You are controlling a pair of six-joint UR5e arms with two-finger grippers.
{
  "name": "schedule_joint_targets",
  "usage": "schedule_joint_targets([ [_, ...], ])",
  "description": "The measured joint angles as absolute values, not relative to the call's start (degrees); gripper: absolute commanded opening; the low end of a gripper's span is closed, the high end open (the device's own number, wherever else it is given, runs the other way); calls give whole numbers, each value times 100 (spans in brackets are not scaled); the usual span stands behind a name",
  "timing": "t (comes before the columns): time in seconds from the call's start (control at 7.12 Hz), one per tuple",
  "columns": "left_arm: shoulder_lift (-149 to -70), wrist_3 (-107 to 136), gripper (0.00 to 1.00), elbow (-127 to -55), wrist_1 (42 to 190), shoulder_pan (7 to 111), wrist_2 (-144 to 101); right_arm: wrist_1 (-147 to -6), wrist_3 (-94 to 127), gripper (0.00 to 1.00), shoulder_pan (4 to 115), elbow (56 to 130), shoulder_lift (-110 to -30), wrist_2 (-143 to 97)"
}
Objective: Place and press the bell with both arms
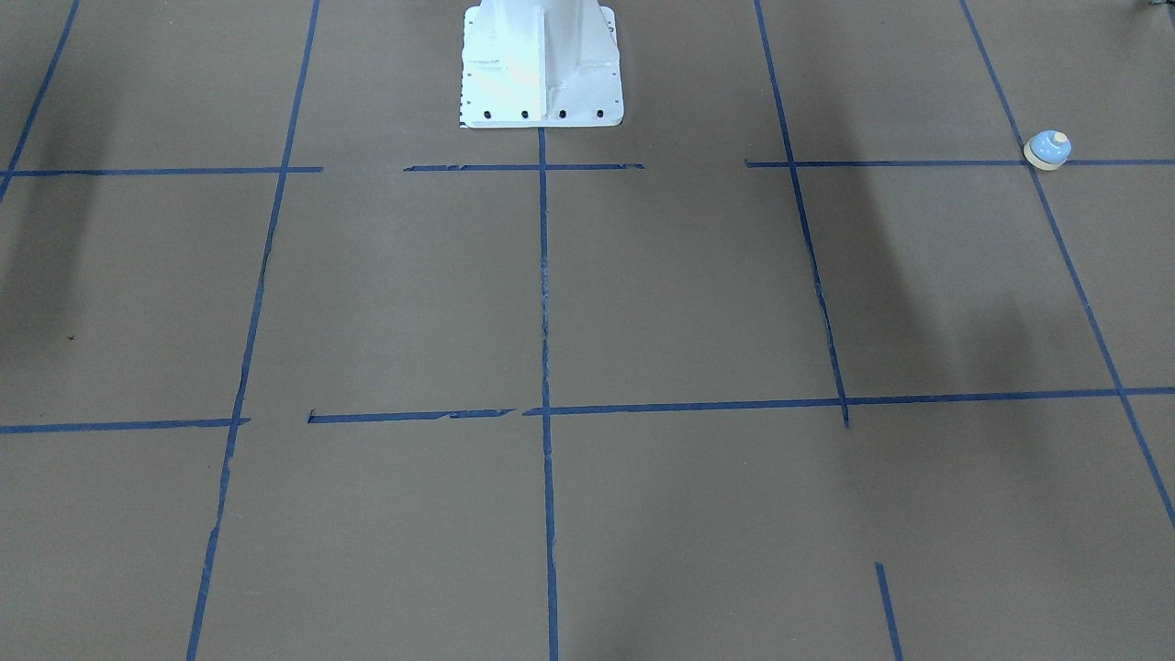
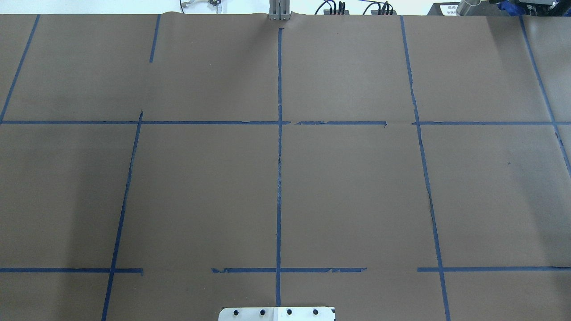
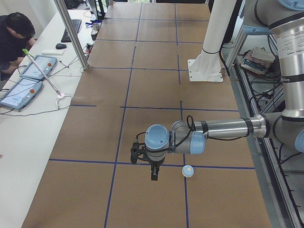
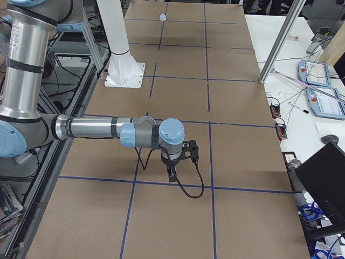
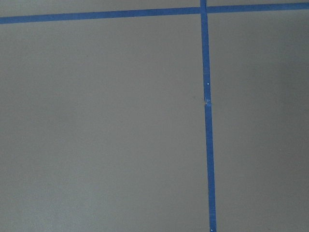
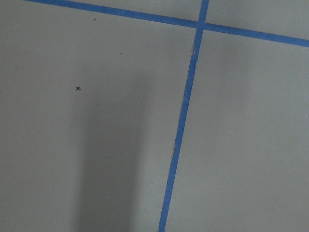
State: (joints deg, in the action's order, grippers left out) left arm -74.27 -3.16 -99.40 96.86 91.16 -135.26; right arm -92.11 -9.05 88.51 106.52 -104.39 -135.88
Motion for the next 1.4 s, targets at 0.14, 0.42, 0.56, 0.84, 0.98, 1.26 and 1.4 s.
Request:
schedule_joint_targets([
  [0.14,-7427,-319,100,-9940,9688,9115,-13524,-9211,-905,100,8851,10652,-10441,-13588],
  [0.42,-7431,-324,100,-9982,9689,9106,-13516,-9211,-899,100,8851,10655,-10436,-13588],
  [0.56,-7567,-314,100,-10018,9769,9096,-13509,-9211,-897,100,8851,10658,-10434,-13588],
  [0.84,-7929,-294,100,-10016,10169,9093,-13535,-9211,-897,100,8851,10656,-10433,-13588],
  [0.98,-7950,-321,100,-9993,10312,9085,-13553,-9211,-897,100,8851,10655,-10433,-13588],
  [1.26,-7769,-294,100,-9948,10653,8610,-13676,-9211,-897,100,8851,10660,-10433,-13588],
  [1.4,-7558,-285,100,-9932,10738,8221,-13703,-9211,-897,100,8851,10660,-10432,-13588],
])
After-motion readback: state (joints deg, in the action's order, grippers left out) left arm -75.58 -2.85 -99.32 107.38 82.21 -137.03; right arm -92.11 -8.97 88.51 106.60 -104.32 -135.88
